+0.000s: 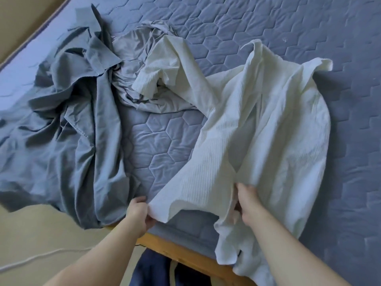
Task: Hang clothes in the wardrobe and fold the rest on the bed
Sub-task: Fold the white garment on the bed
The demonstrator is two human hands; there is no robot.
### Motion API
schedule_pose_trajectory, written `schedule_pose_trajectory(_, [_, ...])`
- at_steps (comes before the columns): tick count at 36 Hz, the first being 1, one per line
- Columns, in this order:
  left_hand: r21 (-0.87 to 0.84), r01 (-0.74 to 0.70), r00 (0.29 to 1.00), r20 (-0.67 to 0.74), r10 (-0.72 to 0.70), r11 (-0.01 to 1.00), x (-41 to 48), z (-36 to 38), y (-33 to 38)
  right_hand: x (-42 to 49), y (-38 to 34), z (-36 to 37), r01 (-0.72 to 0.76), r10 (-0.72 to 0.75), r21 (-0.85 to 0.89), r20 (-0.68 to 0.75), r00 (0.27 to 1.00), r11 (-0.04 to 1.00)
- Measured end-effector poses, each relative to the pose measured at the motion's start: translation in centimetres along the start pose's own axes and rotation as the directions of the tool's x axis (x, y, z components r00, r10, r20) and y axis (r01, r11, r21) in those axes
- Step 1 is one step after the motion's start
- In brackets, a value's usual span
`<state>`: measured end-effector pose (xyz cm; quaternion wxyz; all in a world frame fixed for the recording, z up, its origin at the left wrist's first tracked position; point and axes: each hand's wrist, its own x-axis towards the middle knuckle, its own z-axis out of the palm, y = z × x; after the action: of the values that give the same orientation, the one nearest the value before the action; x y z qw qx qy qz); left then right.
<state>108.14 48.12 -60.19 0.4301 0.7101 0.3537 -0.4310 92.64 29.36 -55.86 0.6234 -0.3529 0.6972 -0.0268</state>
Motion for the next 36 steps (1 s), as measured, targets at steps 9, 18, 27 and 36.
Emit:
schedule_pose_trajectory(9, [0.795, -0.606, 0.671, 0.538, 0.510, -0.041, -4.5, 2.9, 0.3, -1.8, 2.3, 1.9, 0.264, -0.241, -0.452, 0.109, 0.964, 0.852])
schedule_pose_trajectory(18, [0.678, -0.495, 0.593, 0.720, 0.360, -0.543, -1.7, 2.9, -0.4, -0.3, 3.0, 3.9, 0.256, -0.310, -0.452, -0.048, 0.949, 0.854])
schedule_pose_trajectory(27, [0.586, -0.740, 0.510, 0.170, 0.843, 0.329, -4.3, 3.2, 5.9, -0.5, 1.2, 2.1, 0.034, -0.011, 0.315, -0.072, 0.997, 0.949])
schedule_pose_trajectory(36, [0.420, -0.670, -0.253, 0.646, 0.720, -0.612, -1.6, -1.3, 9.4, -2.0, 2.1, 3.0, 0.165, -0.148, -0.248, 0.085, 0.985, 0.955])
